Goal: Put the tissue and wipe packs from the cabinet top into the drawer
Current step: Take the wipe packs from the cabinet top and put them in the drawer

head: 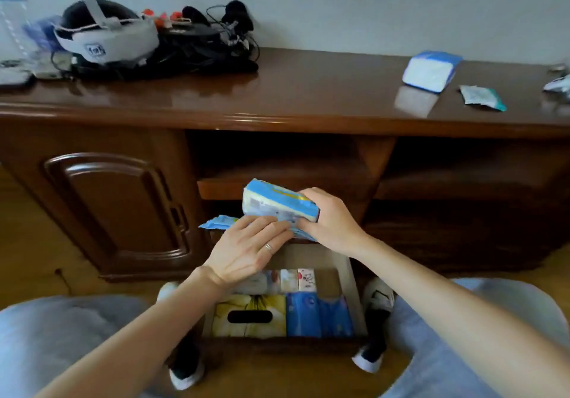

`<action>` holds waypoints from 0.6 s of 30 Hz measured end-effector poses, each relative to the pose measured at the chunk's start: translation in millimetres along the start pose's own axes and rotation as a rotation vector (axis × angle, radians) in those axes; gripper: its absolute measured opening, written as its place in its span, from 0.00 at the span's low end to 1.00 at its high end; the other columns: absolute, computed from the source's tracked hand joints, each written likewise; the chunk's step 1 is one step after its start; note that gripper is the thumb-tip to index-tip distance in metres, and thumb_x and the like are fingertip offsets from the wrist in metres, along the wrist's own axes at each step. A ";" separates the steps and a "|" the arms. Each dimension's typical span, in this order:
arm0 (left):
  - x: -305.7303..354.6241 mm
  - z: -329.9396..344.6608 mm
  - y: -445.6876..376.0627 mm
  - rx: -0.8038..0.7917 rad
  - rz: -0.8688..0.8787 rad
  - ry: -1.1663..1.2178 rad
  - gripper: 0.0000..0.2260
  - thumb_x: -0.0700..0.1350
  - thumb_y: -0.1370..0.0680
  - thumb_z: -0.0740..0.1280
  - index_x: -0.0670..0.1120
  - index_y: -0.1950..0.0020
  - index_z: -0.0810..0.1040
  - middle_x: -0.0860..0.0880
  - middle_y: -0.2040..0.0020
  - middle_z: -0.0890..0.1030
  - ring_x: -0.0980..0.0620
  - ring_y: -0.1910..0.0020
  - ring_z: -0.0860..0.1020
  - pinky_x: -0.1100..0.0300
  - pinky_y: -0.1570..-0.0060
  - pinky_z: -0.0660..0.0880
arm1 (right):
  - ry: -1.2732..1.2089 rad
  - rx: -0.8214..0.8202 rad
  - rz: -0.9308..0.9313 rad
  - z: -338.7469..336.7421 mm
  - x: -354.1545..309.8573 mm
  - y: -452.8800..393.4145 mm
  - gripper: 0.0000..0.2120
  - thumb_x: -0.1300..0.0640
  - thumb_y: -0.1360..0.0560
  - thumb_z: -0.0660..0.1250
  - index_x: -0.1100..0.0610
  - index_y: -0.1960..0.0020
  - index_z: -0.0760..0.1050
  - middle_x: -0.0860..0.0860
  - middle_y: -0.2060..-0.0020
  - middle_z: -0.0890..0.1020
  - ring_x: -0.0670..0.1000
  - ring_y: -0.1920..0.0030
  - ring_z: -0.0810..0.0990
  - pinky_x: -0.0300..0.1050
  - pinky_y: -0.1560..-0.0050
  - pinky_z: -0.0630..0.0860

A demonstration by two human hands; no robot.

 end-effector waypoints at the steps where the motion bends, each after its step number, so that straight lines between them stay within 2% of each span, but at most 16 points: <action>1: 6.8 10.7 14.3 -0.039 -0.051 0.036 0.12 0.38 0.17 0.61 0.40 0.40 0.83 0.43 0.40 0.83 0.43 0.45 0.81 0.51 0.51 0.77 | 0.032 -0.061 0.060 11.8 18.6 11.6 0.19 0.58 0.31 0.73 0.52 0.40 0.79 0.45 0.50 0.79 0.50 0.49 0.81 0.54 0.49 0.78; 3: 12.3 33.9 44.0 -0.115 -0.207 0.110 0.12 0.40 0.18 0.61 0.41 0.41 0.83 0.45 0.42 0.82 0.44 0.46 0.80 0.51 0.54 0.77 | 0.113 -0.131 0.187 28.1 56.1 31.7 0.17 0.53 0.32 0.71 0.47 0.44 0.77 0.44 0.53 0.79 0.53 0.51 0.81 0.54 0.53 0.77; 5: 10.5 56.8 72.8 -0.180 -0.363 0.142 0.09 0.37 0.22 0.68 0.41 0.42 0.82 0.46 0.43 0.82 0.45 0.47 0.80 0.49 0.54 0.78 | 0.252 -0.140 0.308 36.9 96.1 48.4 0.18 0.48 0.33 0.69 0.46 0.44 0.74 0.45 0.52 0.80 0.54 0.51 0.82 0.50 0.57 0.75; 8: 8.8 87.5 106.0 -0.277 -0.488 0.159 0.19 0.31 0.31 0.74 0.42 0.42 0.83 0.46 0.43 0.81 0.45 0.48 0.79 0.48 0.54 0.79 | 0.497 -0.188 0.383 54.8 147.2 73.0 0.21 0.45 0.30 0.70 0.45 0.39 0.72 0.47 0.48 0.84 0.55 0.51 0.84 0.46 0.60 0.70; 10: 10.8 102.9 118.7 -0.321 -0.490 0.159 0.17 0.33 0.29 0.72 0.43 0.41 0.83 0.47 0.43 0.81 0.46 0.49 0.79 0.50 0.57 0.79 | 0.647 -0.276 0.383 76.5 172.7 92.3 0.25 0.45 0.26 0.71 0.48 0.33 0.69 0.49 0.49 0.85 0.53 0.54 0.85 0.44 0.63 0.72; 12: 15.3 115.8 126.9 -0.336 -0.503 0.164 0.13 0.39 0.25 0.65 0.43 0.42 0.83 0.47 0.43 0.81 0.46 0.48 0.78 0.50 0.58 0.80 | 0.772 -0.366 0.365 102.1 191.3 111.6 0.27 0.49 0.24 0.70 0.54 0.29 0.68 0.52 0.49 0.85 0.54 0.55 0.86 0.45 0.63 0.75; 14: 21.7 124.2 130.2 -0.315 -0.527 0.187 0.15 0.44 0.21 0.59 0.43 0.44 0.84 0.47 0.44 0.81 0.47 0.49 0.77 0.52 0.60 0.80 | 0.876 -0.467 0.374 124.3 204.9 127.5 0.19 0.55 0.23 0.67 0.57 0.33 0.72 0.53 0.50 0.85 0.56 0.54 0.86 0.47 0.61 0.77; 16: 24.0 129.4 130.2 -0.302 -0.542 0.211 0.23 0.52 0.16 0.51 0.44 0.45 0.84 0.47 0.45 0.82 0.48 0.50 0.76 0.55 0.60 0.79 | 0.959 -0.587 0.366 145.6 214.7 136.2 0.14 0.59 0.21 0.63 0.57 0.36 0.75 0.53 0.49 0.85 0.56 0.52 0.86 0.47 0.60 0.76; 18: 18.1 133.9 133.0 -0.343 -0.569 0.207 0.21 0.53 0.20 0.56 0.43 0.44 0.84 0.47 0.44 0.81 0.46 0.50 0.77 0.53 0.60 0.79 | 0.978 -0.685 0.366 166.4 223.8 142.3 0.14 0.55 0.19 0.63 0.56 0.35 0.76 0.53 0.45 0.84 0.55 0.47 0.85 0.46 0.57 0.77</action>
Point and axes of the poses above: each hand's wrist, its own y-axis away from the middle knuckle, its own z-axis out of the palm, x = y × z, the point moved 6 cm from there along -y, towards the middle knuckle
